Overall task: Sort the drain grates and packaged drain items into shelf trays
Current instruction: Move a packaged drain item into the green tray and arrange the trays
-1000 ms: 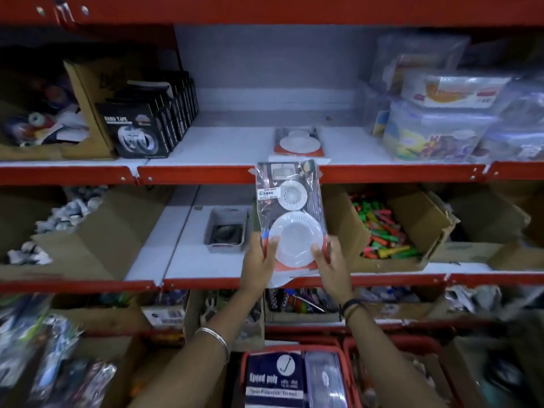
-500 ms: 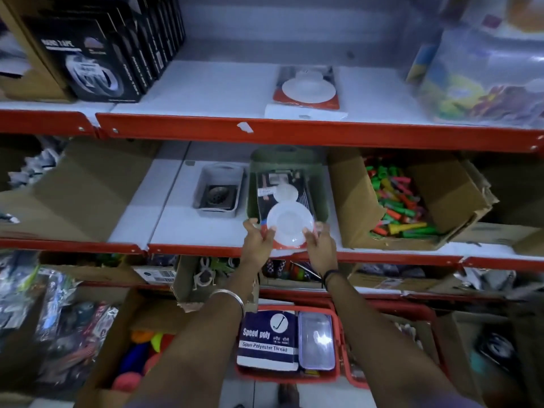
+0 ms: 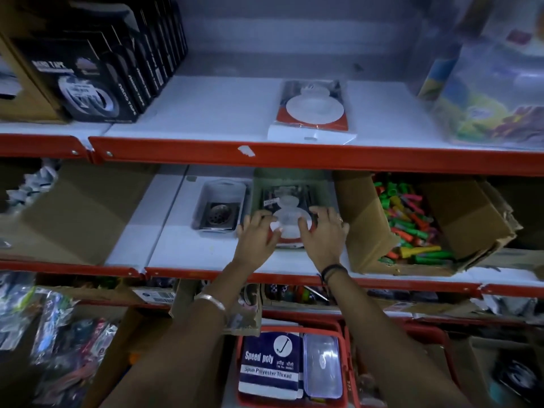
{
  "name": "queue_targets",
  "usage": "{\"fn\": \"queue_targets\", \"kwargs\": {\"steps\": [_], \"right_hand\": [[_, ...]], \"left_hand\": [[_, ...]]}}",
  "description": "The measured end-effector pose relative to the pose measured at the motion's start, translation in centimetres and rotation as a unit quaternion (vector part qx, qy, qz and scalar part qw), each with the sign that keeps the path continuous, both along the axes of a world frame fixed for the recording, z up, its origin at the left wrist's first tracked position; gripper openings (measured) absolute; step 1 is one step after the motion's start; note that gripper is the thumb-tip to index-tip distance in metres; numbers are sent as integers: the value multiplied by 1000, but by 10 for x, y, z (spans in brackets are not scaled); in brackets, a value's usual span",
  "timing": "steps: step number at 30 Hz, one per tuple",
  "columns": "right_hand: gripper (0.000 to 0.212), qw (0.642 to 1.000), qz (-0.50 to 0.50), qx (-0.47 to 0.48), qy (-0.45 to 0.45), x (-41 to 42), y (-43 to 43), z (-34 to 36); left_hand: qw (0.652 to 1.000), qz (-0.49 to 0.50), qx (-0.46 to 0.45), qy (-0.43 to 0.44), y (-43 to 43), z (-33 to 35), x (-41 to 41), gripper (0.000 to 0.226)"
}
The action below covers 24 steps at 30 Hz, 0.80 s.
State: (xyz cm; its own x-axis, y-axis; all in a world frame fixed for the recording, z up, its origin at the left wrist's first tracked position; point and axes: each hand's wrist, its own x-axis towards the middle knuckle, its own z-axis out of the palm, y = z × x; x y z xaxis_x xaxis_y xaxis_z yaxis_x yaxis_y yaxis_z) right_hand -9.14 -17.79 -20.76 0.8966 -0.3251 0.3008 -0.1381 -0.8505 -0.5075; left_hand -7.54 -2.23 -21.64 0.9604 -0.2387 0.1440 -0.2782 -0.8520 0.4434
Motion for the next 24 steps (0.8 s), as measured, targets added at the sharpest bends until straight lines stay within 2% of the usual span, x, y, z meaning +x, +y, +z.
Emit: {"fn": "queue_targets", "kwargs": {"steps": [2,4,6,8,10,12,14,15,16,18,21,24], "right_hand": [[35,979,45,-11,-197,-14,5,33],[25,945,64,-27,-319,-19,4,82],[21,926,47,-14,-373,-6,-3,126],[26,933,4,26,-358,20,-14,160],[43,974,-27,39,-222,53,-22,179],[64,997,-55,24,-45,83,-30,190],[74,993,-81,40,82,102,-34,198],[73,988,-84,55,118,111,-36,200],[69,986,-76,74,131,116,-37,202],[55,986,-52,121,98,122,-39,206],[41,979,-42,197,-25,117,-41,215],[32,958,-47,265,-98,99,-43,225]], "left_hand": [[983,-70,-55,-157,-1,24,-13,40],[941,-130,-72,-305,-4,59,-12,30],[907,-132,-76,-392,-11,101,3,23],[902,-80,-118,-407,-19,146,26,23],[934,17,-137,-330,-30,181,51,32],[971,116,-140,-153,-42,208,77,50],[968,178,-166,61,-53,226,96,64],[957,180,-188,129,-58,230,105,64],[947,164,-217,169,-62,232,111,59],[933,141,-270,189,-63,232,118,50],[903,153,-373,150,-63,227,113,53],[865,103,-479,109,-62,228,92,56]]}}
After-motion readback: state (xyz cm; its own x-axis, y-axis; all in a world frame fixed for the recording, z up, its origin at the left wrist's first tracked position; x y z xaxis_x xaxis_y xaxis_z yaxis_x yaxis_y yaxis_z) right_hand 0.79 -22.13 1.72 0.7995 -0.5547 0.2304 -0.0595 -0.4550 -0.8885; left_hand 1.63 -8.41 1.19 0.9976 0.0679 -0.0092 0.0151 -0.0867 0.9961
